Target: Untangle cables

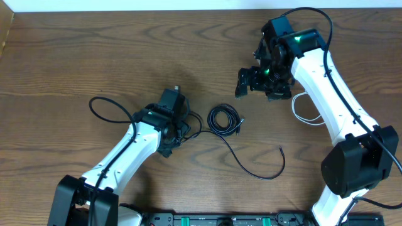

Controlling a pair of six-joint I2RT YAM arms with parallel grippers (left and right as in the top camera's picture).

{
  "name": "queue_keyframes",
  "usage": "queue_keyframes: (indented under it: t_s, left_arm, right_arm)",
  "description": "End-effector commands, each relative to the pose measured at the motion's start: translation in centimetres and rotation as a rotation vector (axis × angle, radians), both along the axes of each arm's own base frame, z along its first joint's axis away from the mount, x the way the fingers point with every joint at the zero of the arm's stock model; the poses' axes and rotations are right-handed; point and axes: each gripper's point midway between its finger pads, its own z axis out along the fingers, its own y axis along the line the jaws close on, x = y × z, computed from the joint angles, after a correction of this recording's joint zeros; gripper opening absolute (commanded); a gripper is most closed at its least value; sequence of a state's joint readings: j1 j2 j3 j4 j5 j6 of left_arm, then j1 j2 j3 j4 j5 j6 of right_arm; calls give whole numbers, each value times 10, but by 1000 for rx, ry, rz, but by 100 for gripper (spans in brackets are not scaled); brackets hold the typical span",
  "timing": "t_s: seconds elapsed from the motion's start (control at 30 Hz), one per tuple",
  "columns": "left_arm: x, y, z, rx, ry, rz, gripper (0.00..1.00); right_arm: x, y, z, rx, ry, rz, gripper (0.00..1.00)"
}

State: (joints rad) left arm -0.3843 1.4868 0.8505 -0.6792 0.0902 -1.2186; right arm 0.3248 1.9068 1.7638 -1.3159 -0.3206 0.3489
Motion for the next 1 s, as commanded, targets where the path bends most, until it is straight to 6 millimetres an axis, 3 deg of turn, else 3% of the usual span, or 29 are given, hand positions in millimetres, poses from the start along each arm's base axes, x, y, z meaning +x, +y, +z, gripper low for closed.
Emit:
queue_keyframes:
  t_s: [0.0,0.13,0.27,0.37,0.47,0.57,0.77,0.97]
  left_arm:
    - [-14,10,-15,40,44,45,68]
    - [-15,10,-16,38,49,45,68]
    - [-16,9,-16,34,51,43,59]
    - [-15,9,-15,34,49,42,44]
    - [-10,7,-12,35,25,-24,12]
    - [4,2,4,32,-41,-136,8]
    - [35,-11,77,20,-250,-319,8]
    - [52,-13,186,36,-577,-440,8]
  right_arm:
    - [-2,1,0,0,4,-6,99]
    - [-2,1,0,0,4,-6,99]
    - [-2,1,0,-1,4,-6,99]
    - [-2,1,0,-1,4,-6,99]
    - [-2,1,0,-1,4,-6,99]
    - [-2,1,0,-1,4,-6,99]
    - [-2,1,0,0,4,-6,99]
    - [-2,1,0,-1,4,-6,99]
